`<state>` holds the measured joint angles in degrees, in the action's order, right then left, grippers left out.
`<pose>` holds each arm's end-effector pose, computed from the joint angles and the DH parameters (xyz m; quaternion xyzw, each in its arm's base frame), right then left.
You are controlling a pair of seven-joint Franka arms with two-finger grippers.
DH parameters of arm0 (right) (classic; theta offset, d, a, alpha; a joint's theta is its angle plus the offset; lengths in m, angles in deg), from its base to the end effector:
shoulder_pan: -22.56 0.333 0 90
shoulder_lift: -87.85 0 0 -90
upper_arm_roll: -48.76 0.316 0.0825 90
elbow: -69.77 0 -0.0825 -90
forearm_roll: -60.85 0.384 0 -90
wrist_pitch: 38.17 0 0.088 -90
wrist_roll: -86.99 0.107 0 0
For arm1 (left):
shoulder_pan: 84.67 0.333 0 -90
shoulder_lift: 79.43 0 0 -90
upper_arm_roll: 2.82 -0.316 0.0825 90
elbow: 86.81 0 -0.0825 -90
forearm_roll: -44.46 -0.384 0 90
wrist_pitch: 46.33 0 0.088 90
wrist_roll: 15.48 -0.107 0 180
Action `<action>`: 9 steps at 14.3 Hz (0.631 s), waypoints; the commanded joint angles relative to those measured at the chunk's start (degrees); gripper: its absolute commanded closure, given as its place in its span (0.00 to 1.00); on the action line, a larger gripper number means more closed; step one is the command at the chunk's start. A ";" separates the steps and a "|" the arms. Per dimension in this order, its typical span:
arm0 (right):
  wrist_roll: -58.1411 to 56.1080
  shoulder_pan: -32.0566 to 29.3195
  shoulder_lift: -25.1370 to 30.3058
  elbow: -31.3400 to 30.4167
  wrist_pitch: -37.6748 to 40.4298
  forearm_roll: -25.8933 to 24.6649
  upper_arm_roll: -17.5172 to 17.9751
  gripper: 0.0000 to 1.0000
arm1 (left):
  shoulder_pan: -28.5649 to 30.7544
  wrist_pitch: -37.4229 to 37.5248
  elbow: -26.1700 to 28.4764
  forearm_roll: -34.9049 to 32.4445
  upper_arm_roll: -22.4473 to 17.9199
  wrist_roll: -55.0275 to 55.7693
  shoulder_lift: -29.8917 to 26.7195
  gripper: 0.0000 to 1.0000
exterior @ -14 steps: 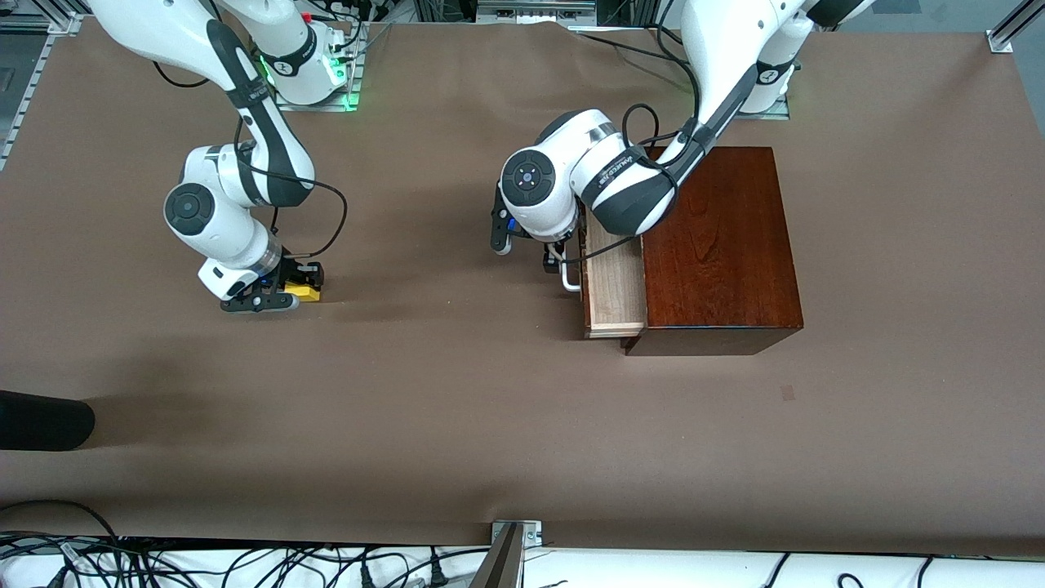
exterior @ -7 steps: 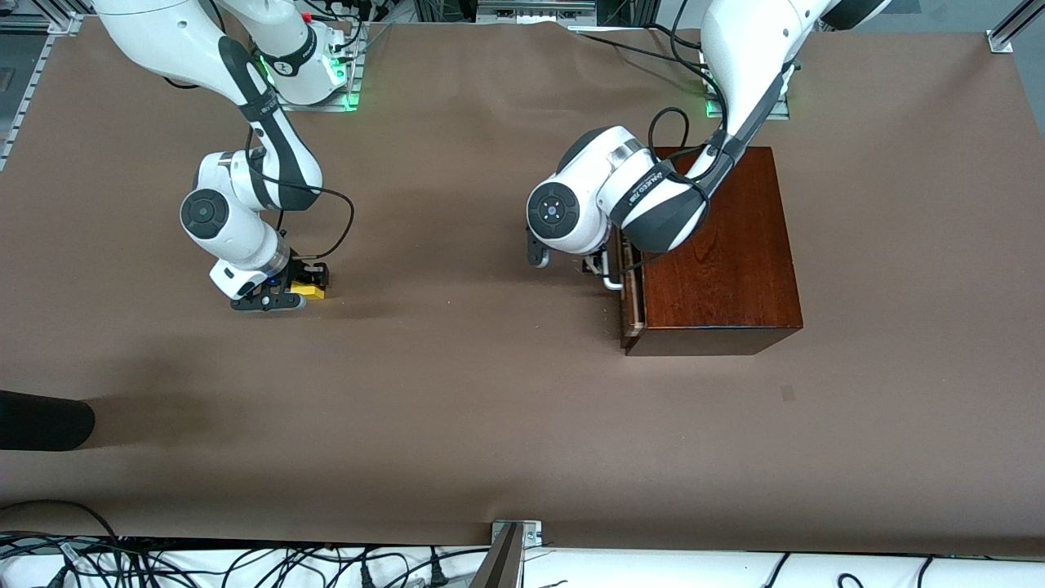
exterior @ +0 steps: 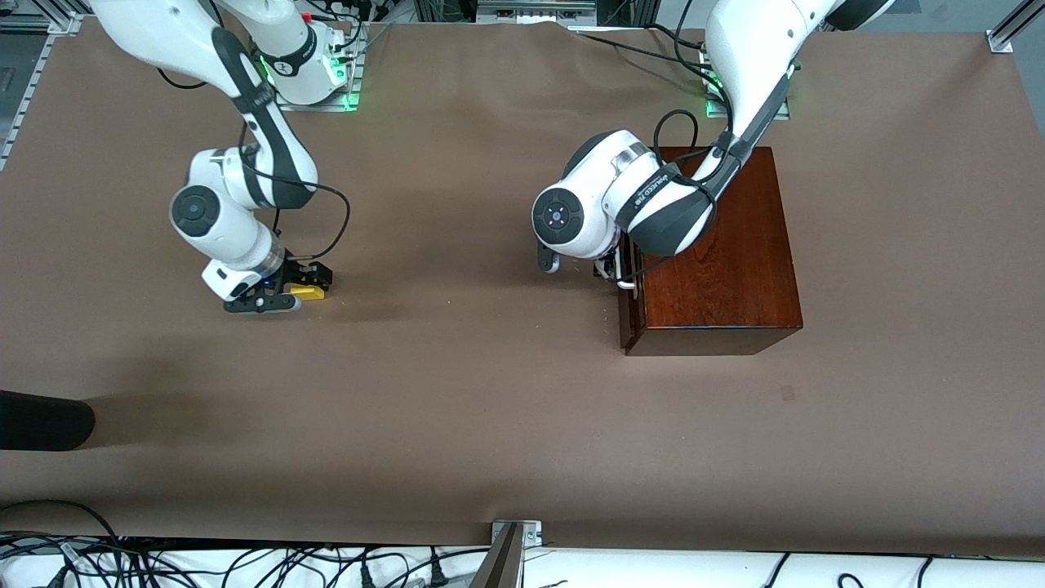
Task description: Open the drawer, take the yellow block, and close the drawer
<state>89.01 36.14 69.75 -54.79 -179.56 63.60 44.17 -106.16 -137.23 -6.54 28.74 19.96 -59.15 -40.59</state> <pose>0.5539 0.0875 0.2441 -0.9990 -0.0437 0.0105 0.0013 0.5287 -0.4097 0.3003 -0.6884 0.6920 0.2172 0.0060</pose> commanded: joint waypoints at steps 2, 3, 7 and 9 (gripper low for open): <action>-0.96 -0.31 5.71 10.54 14.45 -3.10 0.02 0.00 | -0.40 -4.27 0.32 -1.25 3.75 14.07 -3.94 0.00; -2.27 -0.31 6.59 13.09 17.34 -3.01 -0.16 0.00 | -0.13 -5.33 0.15 -1.25 4.54 18.84 -4.47 0.00; -6.76 -0.40 10.01 25.48 33.94 -3.01 -0.51 0.00 | 6.16 -6.14 -1.97 0.95 4.72 22.49 -9.82 0.00; -8.95 -0.40 10.11 31.20 40.64 -2.93 -1.56 0.00 | 11.45 -4.30 -2.05 0.95 4.64 22.40 -14.30 0.00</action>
<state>82.70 36.05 80.19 -28.94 -144.84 61.11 43.29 -100.58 -143.18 -9.30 28.77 24.07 -36.20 -50.13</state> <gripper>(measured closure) 0.000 0.000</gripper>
